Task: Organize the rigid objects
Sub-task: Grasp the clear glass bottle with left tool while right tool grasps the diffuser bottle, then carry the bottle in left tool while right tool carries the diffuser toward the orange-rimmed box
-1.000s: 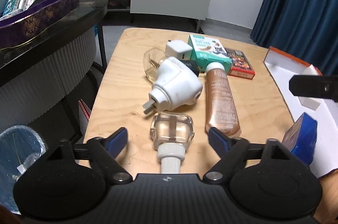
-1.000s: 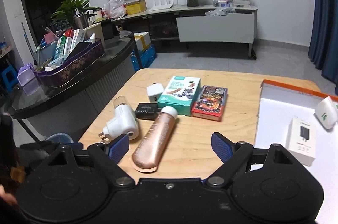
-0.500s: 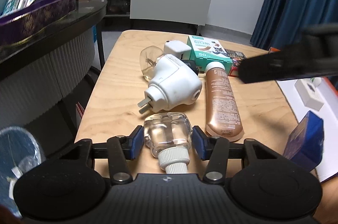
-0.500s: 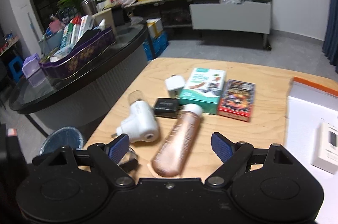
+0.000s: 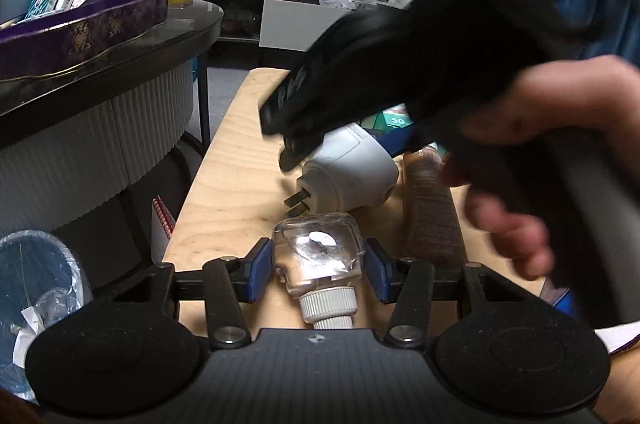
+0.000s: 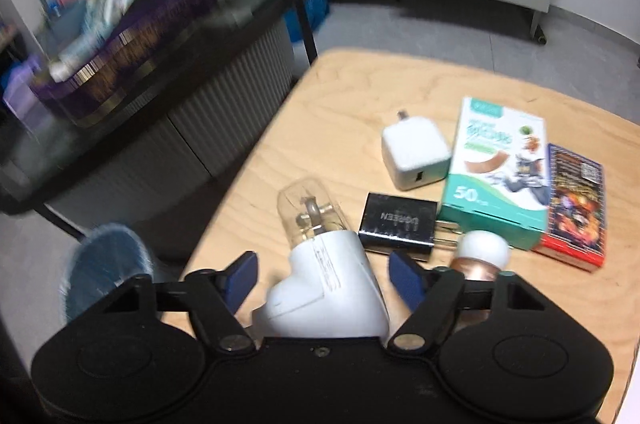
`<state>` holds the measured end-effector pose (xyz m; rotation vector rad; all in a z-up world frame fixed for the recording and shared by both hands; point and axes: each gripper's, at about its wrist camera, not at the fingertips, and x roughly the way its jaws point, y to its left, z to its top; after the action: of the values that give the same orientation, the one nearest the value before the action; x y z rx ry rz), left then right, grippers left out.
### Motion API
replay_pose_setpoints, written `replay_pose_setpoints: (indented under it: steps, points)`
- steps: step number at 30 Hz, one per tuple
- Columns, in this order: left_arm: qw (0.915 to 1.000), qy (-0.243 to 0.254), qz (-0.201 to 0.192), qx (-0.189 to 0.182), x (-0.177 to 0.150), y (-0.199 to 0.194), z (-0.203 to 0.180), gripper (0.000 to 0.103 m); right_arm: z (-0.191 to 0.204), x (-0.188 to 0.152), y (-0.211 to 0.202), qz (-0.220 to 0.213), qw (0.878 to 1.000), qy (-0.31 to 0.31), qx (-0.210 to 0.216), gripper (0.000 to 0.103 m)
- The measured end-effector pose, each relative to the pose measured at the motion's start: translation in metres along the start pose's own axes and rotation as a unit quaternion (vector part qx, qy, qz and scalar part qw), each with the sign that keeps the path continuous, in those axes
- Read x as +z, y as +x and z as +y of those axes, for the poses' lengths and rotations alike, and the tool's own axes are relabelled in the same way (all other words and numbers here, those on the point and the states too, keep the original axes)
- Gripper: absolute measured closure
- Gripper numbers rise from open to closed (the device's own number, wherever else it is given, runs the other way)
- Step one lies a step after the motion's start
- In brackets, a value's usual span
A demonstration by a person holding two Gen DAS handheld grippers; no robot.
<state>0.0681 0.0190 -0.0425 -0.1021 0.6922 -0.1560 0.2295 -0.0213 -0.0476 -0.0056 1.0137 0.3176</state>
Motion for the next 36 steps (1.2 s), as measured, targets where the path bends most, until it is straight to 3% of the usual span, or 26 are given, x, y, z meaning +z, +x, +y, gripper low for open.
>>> replay_pose_setpoints:
  steps: [2, 5, 19, 29, 36]
  points:
    - [1.0, -0.004, -0.002, 0.0, 0.0, 0.0, 0.002, 0.053, 0.001, -0.002, 0.001, -0.018, 1.0, -0.012, -0.013, 0.046]
    - [0.9999, -0.012, -0.004, 0.001, -0.001, -0.002, 0.005, 0.053, -0.002, -0.006, -0.009, -0.035, 0.999, -0.012, -0.016, 0.053]
    - [0.9994, -0.013, -0.023, -0.02, 0.002, -0.021, -0.007, 0.053, -0.063, -0.038, -0.128, -0.151, 0.987, 0.045, -0.005, 0.057]
    - [0.998, 0.012, -0.041, -0.047, 0.01, -0.039, -0.035, 0.053, -0.122, -0.078, -0.193, -0.207, 0.971, 0.103, -0.051, 0.057]
    - [0.994, 0.038, -0.055, -0.087, 0.028, -0.052, -0.068, 0.053, -0.166, -0.112, -0.228, -0.231, 0.957, 0.151, -0.094, 0.057]
